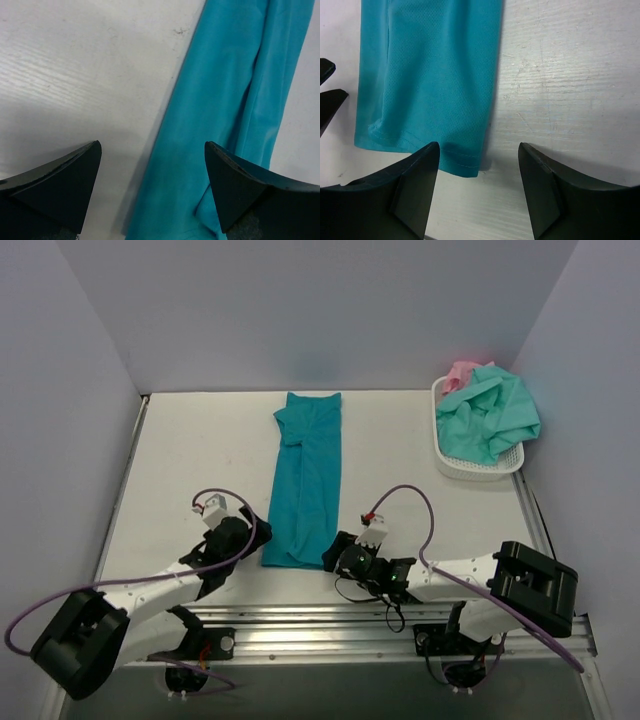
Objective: Fold and stack the t-shirts
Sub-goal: Grab the bottom of the folded rectangular tshirt with both arms
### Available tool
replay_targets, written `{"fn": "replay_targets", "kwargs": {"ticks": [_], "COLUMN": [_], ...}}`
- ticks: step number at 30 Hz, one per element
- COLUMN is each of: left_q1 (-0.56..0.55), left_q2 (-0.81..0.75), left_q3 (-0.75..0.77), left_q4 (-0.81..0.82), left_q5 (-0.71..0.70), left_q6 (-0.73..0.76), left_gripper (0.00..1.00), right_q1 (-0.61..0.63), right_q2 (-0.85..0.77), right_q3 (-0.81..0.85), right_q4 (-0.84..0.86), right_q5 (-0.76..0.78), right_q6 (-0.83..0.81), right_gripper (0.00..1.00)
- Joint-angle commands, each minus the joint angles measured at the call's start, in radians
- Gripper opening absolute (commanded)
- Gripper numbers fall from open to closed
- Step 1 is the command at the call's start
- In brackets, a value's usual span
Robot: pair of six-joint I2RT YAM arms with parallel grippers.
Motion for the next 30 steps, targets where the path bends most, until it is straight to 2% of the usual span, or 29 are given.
{"fn": "replay_targets", "kwargs": {"ticks": [1, 5, 11, 16, 24, 25, 27, 30], "left_q1": [-0.012, -0.025, -0.058, -0.090, -0.137, -0.143, -0.157, -0.173], "left_q2": [0.102, 0.230, 0.279, 0.219, 0.020, 0.006, -0.022, -0.028], "left_q3": [-0.011, 0.009, 0.026, 0.021, -0.019, -0.023, -0.039, -0.057], "left_q4": [0.132, 0.198, 0.200, 0.134, -0.013, -0.024, -0.039, -0.030], "left_q5": [0.022, 0.062, 0.053, 0.030, -0.019, -0.031, -0.036, -0.041], "left_q6": [-0.027, -0.045, -0.094, -0.122, -0.168, -0.172, -0.185, -0.203], "left_gripper": [0.95, 0.95, 0.98, 0.99, 1.00, 0.93, 0.91, 0.83], "right_q1": [0.003, 0.003, 0.003, 0.003, 0.003, 0.005, 0.003, 0.005], "right_q2": [-0.018, -0.012, -0.001, 0.066, 0.186, 0.189, 0.190, 0.184], "right_q3": [-0.006, -0.003, 0.012, 0.035, 0.058, 0.058, 0.060, 0.056], "right_q4": [-0.001, -0.001, 0.010, 0.067, 0.159, 0.160, 0.160, 0.151], "right_q5": [0.075, 0.095, 0.112, 0.098, 0.046, 0.045, 0.045, 0.049], "right_q6": [0.036, 0.039, 0.030, 0.012, 0.015, 0.015, 0.013, 0.012], "right_gripper": [0.60, 0.59, 0.54, 0.47, 0.42, 0.41, 0.38, 0.34]}}
